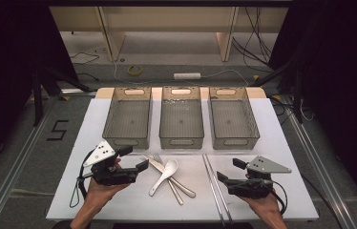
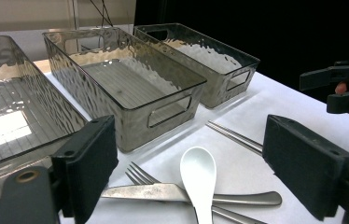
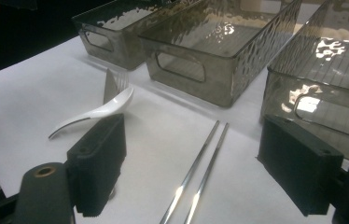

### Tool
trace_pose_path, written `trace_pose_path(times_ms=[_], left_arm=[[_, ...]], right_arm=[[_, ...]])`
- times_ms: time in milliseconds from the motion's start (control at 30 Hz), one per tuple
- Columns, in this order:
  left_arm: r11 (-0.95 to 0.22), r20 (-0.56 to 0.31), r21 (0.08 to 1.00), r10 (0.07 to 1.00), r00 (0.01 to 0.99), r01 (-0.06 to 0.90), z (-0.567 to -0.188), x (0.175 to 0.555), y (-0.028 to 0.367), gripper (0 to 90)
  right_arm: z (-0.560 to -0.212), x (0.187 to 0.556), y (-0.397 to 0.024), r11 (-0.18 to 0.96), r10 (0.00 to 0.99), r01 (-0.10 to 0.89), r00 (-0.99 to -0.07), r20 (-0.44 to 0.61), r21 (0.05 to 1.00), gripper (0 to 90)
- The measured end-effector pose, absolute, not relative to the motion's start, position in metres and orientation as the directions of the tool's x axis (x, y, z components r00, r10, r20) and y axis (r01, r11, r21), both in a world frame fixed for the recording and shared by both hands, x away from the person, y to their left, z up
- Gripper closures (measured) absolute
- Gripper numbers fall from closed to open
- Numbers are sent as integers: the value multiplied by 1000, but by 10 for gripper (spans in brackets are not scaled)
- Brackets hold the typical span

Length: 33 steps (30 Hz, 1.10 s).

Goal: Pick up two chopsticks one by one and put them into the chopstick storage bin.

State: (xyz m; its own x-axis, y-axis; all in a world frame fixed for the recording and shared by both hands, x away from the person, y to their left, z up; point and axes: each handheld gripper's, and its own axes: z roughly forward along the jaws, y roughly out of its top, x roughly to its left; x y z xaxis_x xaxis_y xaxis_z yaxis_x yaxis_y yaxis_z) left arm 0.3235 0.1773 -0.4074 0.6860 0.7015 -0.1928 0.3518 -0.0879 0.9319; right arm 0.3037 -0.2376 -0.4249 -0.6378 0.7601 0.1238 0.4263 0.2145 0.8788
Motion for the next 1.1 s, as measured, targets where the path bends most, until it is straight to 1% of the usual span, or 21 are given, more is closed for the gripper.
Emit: trace_pose_path(times_ms=[167,433,467,600,633,667,700,733,767,800,900,933,967,1067,1100], left_arm=[[-88,-193,932,702,686,352,-407,323,177,175],[-90,-190,932,703,685,351,-408,324,177,175],[-89,-191,932,703,685,351,-408,324,177,175],[-89,-191,932,703,685,352,-408,324,177,175],[-90,-191,932,703,685,352,-408,324,177,175],[-90,-190,932,703,685,351,-408,324,177,175],[-90,-190,932,703,685,350,-407,324,177,175],[-91,-188,933,703,686,349,-407,323,177,175],[-92,-187,933,703,686,349,-407,323,177,175],[-93,-187,933,703,686,349,-407,323,177,175],[-91,-188,933,704,685,349,-407,323,177,175],[-89,-189,933,703,685,349,-407,324,177,175],[-90,-189,933,704,685,349,-407,324,177,175],[-91,-187,933,703,686,347,-407,323,177,175],[-92,-186,933,703,687,347,-407,323,177,175]], right_arm=[[-424,305,-238,225,768,432,-631,114,873,244],[-419,309,-234,316,752,467,-654,83,826,269],[-417,313,-231,367,750,489,-659,60,791,270],[-415,320,-223,484,736,520,-677,-5,704,296],[-415,320,-223,484,736,520,-677,-5,704,296],[-415,324,-219,541,716,540,-698,-16,645,301],[-415,326,-217,565,709,561,-705,-8,605,303],[-416,329,-214,594,704,570,-710,-25,568,313],[-416,329,-214,594,704,570,-710,-25,568,313],[-419,332,-209,634,701,580,-710,-64,512,327],[-423,336,-201,674,673,585,-738,-48,450,337],[-423,336,-201,674,673,585,-738,-48,450,337],[-426,339,-197,690,665,586,-745,-54,424,358],[-431,342,-192,712,659,598,-750,-55,369,361],[-431,342,-192,712,659,598,-750,-55,369,361]])
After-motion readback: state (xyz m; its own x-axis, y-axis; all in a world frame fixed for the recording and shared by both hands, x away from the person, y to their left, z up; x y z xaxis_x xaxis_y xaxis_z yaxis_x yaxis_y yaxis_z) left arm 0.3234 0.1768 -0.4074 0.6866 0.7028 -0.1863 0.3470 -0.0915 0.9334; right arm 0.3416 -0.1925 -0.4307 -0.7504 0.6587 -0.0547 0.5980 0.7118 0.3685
